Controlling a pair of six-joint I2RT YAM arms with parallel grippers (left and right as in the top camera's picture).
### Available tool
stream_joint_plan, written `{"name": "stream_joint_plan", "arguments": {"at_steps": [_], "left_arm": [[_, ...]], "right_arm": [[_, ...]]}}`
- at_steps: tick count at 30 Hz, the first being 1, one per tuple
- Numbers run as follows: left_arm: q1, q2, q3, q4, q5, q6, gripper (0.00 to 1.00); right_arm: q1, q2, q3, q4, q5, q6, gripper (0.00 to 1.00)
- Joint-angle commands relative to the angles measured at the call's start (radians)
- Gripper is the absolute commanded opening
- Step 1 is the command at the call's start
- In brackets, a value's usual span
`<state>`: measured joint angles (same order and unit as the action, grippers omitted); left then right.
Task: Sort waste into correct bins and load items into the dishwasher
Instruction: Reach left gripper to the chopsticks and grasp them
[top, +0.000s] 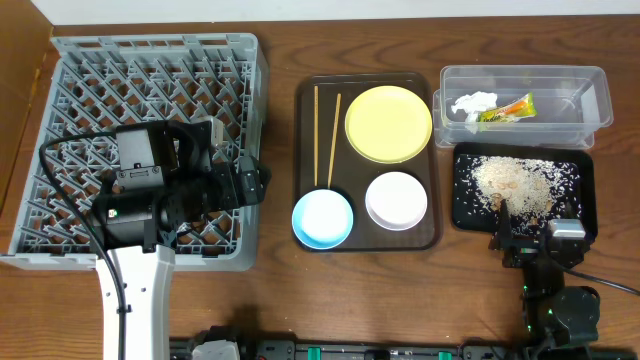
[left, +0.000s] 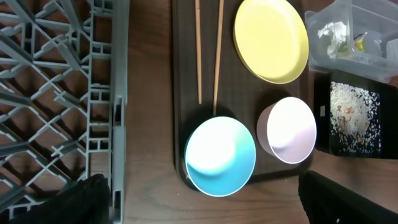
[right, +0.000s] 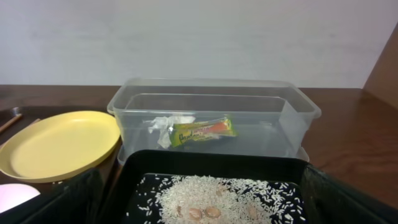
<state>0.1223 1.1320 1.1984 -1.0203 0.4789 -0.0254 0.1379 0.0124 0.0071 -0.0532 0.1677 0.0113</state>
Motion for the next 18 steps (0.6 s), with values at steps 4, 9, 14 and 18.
{"name": "stream_joint_plan", "arguments": {"at_steps": [4,9,14,18], "left_arm": [[-0.004,-0.002,0.015,0.000,-0.009,0.006,0.98],[-0.004,-0.002,0.015,0.014,0.056,-0.006,0.98],[-0.020,0.005,0.016,0.229,0.204,-0.039,0.98],[-0.148,0.057,0.039,0.315,-0.039,-0.137,0.98]], "right_arm": [[-0.024,-0.004,-0.002,-0.004,-0.004,0.010,0.99],[-0.024,-0.004,-0.002,-0.004,-0.004,0.010,0.99],[-0.024,-0.004,-0.002,-0.004,-0.004,0.010,0.99],[-0.024,-0.004,-0.002,-0.004,-0.004,0.010,0.99]]}}
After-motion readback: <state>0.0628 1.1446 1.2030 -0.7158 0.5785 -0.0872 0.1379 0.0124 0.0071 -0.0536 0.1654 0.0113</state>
